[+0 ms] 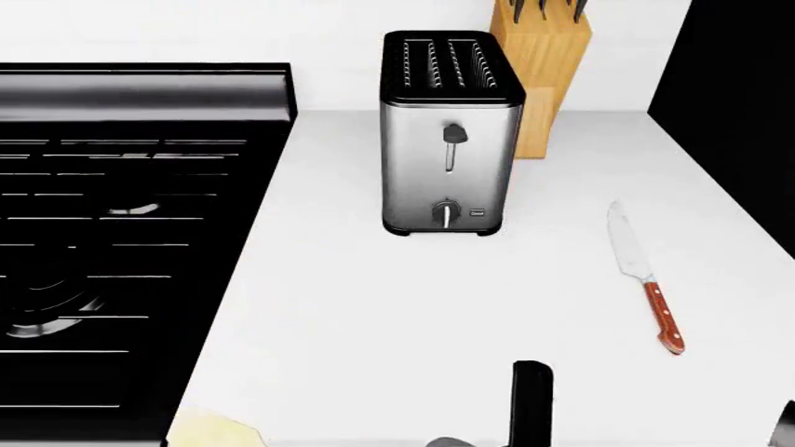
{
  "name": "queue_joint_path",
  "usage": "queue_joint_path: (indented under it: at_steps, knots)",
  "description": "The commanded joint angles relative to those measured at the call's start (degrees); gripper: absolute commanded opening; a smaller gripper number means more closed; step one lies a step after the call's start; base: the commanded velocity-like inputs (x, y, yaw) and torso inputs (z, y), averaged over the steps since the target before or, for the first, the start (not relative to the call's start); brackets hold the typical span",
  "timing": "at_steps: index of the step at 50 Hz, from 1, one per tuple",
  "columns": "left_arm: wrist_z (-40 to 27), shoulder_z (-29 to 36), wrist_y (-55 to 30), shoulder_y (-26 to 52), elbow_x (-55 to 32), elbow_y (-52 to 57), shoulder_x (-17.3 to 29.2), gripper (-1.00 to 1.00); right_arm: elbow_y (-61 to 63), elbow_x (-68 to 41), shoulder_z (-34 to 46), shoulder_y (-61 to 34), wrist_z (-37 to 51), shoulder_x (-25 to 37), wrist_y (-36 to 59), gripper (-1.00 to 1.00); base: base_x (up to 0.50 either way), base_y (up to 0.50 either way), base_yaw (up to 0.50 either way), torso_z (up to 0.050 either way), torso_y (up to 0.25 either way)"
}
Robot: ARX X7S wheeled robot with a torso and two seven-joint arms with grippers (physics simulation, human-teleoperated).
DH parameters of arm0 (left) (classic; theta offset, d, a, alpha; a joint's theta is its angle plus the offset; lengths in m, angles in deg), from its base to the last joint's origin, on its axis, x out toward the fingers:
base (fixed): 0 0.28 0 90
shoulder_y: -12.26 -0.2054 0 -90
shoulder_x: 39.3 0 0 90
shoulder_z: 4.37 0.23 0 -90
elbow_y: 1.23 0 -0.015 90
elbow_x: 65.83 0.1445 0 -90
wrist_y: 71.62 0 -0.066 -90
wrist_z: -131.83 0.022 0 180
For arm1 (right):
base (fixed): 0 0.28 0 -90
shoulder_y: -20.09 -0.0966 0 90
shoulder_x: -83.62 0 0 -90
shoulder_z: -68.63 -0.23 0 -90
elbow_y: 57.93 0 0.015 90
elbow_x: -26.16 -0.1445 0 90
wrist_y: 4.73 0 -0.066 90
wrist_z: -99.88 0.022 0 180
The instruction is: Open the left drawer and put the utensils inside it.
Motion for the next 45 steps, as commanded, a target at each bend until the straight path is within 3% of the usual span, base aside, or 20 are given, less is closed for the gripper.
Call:
queue_joint_path:
  at_steps: [1, 23, 36, 45]
  knots:
    - [0.18, 0.13, 0.08, 0.00, 0.26, 0.00, -0.14, 1.00, 0.05, -7.41, -5.41, 13.40, 13.44, -2.34, 5.43, -1.00, 0.00, 0.00, 0.00, 0.000, 0.000]
    - [-0.57, 1.86, 0.45, 0.00, 1.56, 0.00, 0.14, 1.00, -1.64, -1.25, -12.46, 31.43, 10.31, 3.05, 14.27, -1.00, 0.00, 0.00, 0.00, 0.000, 0.000]
    - [-0.37, 0.77, 0.07, 0.00, 0.70, 0.00, 0.20, 1.00, 0.16, -2.60, -7.34, 35.20, 16.74, 0.48, 13.30, -1.00, 0.00, 0.00, 0.00, 0.000, 0.000]
    - [-0.21, 0.53, -0.16, 0.00, 0.61, 0.00, 0.28, 1.00, -0.60, -0.92, -8.53, 37.66, 14.83, 1.43, 15.09, -1.00, 0.00, 0.00, 0.00, 0.000, 0.000]
